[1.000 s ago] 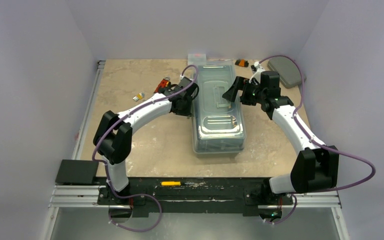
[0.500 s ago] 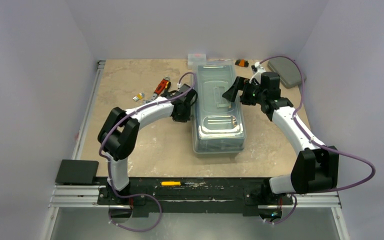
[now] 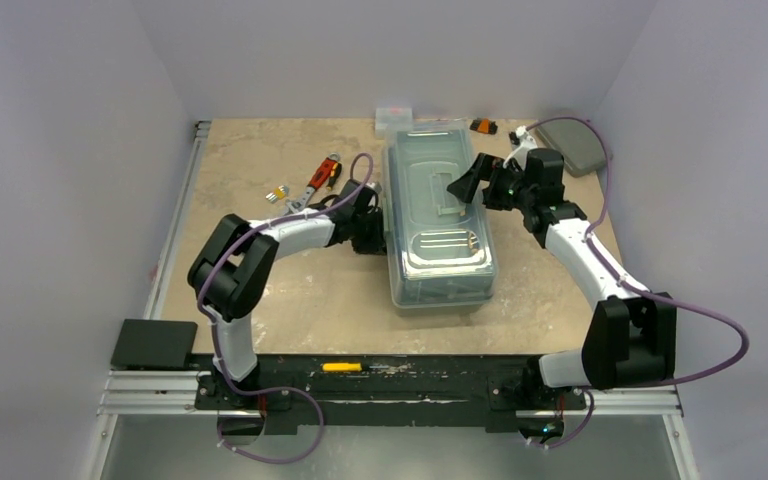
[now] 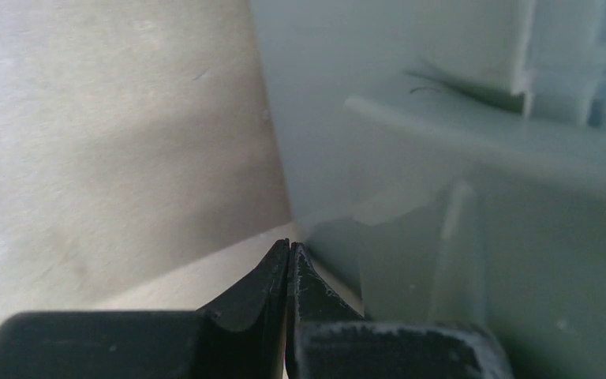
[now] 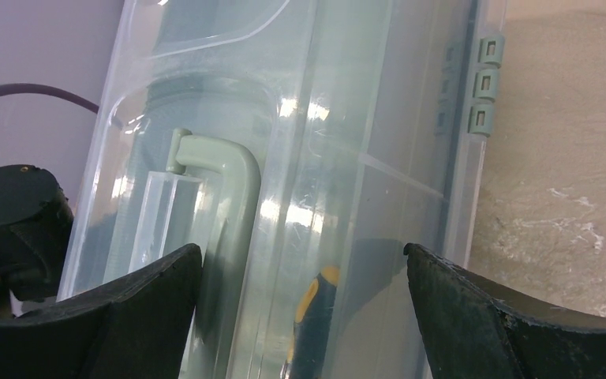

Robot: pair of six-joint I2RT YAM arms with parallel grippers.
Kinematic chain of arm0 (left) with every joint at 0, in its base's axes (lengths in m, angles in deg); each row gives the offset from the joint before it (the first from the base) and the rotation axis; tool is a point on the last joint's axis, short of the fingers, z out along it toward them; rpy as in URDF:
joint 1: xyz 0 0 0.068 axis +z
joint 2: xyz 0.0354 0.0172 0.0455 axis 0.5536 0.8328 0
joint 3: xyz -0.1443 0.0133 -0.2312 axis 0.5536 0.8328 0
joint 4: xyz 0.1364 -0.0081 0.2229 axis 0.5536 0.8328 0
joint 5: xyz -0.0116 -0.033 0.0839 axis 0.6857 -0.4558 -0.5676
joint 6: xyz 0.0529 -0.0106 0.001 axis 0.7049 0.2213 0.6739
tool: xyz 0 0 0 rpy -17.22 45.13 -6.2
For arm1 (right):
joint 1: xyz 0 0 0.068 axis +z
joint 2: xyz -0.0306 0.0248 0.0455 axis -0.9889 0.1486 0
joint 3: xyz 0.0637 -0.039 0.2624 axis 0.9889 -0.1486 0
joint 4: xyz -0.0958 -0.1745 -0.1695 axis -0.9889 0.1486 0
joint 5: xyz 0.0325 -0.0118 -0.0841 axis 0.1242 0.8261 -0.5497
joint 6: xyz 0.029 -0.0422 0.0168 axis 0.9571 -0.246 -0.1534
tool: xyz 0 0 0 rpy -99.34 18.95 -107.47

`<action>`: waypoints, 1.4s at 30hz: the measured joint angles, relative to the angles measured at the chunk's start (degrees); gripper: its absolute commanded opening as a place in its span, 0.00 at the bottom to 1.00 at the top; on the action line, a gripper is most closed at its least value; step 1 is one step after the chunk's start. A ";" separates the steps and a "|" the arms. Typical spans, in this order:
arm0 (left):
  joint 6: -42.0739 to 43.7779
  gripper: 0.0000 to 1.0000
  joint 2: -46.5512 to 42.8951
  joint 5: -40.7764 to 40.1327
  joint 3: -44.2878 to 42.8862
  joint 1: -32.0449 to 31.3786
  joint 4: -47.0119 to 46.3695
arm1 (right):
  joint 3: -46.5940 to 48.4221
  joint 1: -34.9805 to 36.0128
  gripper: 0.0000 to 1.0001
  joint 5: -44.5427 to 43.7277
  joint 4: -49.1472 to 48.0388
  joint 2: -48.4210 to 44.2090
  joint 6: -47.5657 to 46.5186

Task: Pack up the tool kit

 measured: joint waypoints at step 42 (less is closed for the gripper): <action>9.05 0.01 -10.86 -6.91 -23.80 11.02 24.46 | 3.30 6.88 0.99 -14.88 1.42 -2.36 7.13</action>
